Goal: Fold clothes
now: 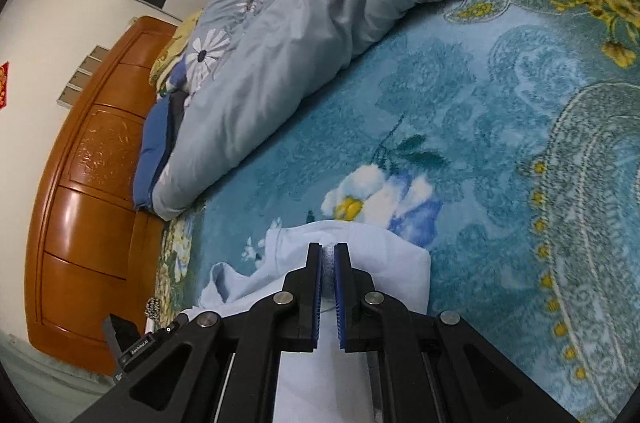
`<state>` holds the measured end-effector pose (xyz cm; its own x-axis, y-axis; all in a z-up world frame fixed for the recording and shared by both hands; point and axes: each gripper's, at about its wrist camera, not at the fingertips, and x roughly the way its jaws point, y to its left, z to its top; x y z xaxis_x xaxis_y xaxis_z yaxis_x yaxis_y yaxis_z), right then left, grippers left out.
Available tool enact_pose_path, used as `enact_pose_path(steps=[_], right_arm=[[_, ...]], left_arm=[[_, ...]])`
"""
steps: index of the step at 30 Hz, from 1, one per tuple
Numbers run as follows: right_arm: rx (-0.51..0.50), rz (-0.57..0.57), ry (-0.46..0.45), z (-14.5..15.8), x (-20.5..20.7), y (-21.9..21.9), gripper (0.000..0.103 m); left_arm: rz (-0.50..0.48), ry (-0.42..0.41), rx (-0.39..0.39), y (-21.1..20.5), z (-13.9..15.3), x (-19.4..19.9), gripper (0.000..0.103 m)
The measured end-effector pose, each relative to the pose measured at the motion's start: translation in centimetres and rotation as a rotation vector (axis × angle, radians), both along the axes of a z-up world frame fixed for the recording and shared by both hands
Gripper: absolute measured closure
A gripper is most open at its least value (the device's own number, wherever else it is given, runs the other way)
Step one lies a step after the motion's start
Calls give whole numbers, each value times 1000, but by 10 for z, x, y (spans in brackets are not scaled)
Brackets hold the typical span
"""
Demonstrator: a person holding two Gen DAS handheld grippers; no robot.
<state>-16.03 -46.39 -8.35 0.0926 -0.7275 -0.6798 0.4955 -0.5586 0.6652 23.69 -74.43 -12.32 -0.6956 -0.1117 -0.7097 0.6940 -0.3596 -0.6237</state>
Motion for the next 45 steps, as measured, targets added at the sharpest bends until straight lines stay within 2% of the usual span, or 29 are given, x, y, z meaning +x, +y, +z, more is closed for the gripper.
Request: enact_pose_path(steps=[6, 8, 10, 12, 14, 16, 17, 23, 27, 30, 33, 36, 39, 43, 45], right_arm=[[27, 8, 20, -4, 0, -5, 96], [11, 8, 20, -2, 0, -5, 93], [-32, 4, 18, 2, -1, -2, 93], [-61, -7, 31, 8, -2, 2, 91], [-66, -18, 65, 14, -2, 7, 89], [-66, -28, 96, 21, -3, 12, 85], [-65, -27, 106, 23, -3, 15, 83], [20, 70, 185, 21, 12, 15, 83], [87, 129, 221, 8, 22, 1, 83], [132, 143, 243, -2, 26, -10, 83], [166, 125, 253, -10, 25, -15, 83], [163, 105, 224, -13, 20, -13, 83], [123, 107, 212, -1, 23, 0, 83], [40, 121, 205, 25, 35, 33, 83], [10, 131, 193, 31, 47, 64, 75]], left_arm=[[-1, 2, 8, -4, 0, 0, 96], [-10, 0, 9, -6, 3, -1, 95], [-23, -13, 2, -9, 8, -3, 89], [-27, -8, -4, -11, 15, -1, 70], [-19, 18, -17, -13, 24, 4, 59], [-11, 50, -39, -13, 32, 11, 56], [-16, 25, -61, -11, 33, 11, 54], [-60, -173, -177, 1, 23, -2, 53], [-60, -246, -184, 0, 8, -14, 53], [-37, -267, -170, -5, -2, -16, 53], [-8, -248, -142, -8, -12, -13, 53], [5, -246, -118, -10, -14, -11, 53], [4, -224, -133, 2, -6, -3, 54], [-39, -154, -154, 42, 16, 34, 53], [-53, -135, -162, 68, 20, 55, 53]])
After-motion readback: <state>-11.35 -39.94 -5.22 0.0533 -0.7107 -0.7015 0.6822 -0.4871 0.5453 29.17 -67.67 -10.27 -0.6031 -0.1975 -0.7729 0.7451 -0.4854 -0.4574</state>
